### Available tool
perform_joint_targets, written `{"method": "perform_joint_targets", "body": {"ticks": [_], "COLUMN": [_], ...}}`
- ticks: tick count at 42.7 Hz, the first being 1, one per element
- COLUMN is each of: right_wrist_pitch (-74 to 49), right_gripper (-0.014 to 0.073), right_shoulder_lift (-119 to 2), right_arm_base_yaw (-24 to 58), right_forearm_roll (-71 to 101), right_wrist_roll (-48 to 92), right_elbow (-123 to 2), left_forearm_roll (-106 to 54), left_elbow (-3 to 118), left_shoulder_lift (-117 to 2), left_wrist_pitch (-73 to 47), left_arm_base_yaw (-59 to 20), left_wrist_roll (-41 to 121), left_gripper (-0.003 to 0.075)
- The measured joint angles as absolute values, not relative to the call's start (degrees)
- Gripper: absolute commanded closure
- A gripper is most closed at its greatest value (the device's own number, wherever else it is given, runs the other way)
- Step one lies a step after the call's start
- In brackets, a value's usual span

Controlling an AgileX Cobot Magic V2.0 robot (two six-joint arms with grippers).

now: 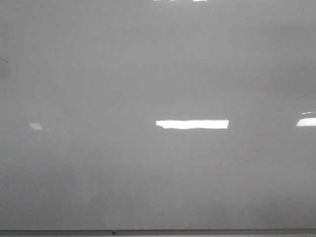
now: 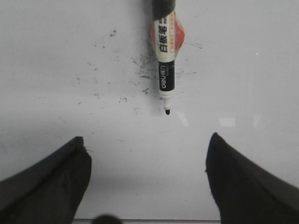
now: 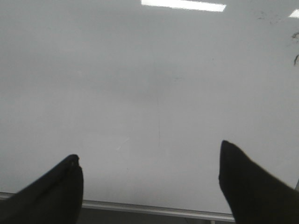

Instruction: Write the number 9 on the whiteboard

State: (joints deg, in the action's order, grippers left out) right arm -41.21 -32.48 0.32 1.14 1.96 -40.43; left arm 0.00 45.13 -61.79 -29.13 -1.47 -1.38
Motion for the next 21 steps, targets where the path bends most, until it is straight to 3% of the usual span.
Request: {"method": "perform_joint_targets", "body": {"ticks": [21], "right_wrist_pitch": [-41.21], "right_gripper": [-0.0021], "right_shoulder_lift": [-32.48], "right_arm_base_yaw": [0.32], "right_forearm_roll": [1.14], "right_wrist_roll": [1.96], "right_elbow": [-40.43], "left_forearm_roll": [-0.57], "left_elbow": [52.2], "left_shoulder_lift": [-80.62], "left_wrist_pitch": [-22.28], "left_arm_base_yaw": [-2.26], "left_wrist_roll": [-1.19], "left_gripper": [0.0218]}}
